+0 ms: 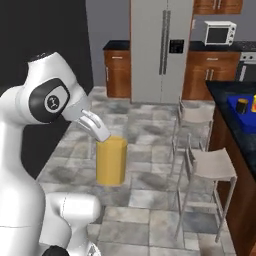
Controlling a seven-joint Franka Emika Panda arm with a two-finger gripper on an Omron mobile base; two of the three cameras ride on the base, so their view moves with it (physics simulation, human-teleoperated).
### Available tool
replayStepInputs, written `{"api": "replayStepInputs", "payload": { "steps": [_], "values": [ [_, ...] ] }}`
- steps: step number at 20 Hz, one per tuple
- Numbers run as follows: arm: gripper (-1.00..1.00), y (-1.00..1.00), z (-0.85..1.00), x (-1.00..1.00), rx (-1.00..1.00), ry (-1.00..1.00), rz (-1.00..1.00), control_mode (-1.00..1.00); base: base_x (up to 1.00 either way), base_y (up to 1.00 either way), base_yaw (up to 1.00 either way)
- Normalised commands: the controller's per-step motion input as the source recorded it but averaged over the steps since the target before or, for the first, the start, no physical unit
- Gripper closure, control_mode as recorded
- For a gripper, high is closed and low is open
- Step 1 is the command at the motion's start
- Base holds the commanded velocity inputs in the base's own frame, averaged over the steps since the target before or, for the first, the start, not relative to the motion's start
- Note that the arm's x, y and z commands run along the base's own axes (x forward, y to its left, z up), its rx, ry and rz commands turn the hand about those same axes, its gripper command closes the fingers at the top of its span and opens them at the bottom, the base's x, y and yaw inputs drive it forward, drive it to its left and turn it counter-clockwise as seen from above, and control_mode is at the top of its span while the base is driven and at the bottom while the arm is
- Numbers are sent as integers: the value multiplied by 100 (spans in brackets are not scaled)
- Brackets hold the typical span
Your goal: There is a tray on the dining counter. Grab the cup, mug, and pitcher and place them on the tray. The pitcher may be placed next to the tray if it cannot fit the tray.
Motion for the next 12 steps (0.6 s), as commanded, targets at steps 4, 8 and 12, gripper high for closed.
{"api": "replayStepInputs", "payload": {
  "steps": [4,8,12],
  "values": [
    [100,0,0,0,0,0,0,100,72,54,-51],
    [100,0,0,0,0,0,0,100,71,55,-49],
    [100,0,0,0,0,0,0,100,63,67,-47]
  ]
}}
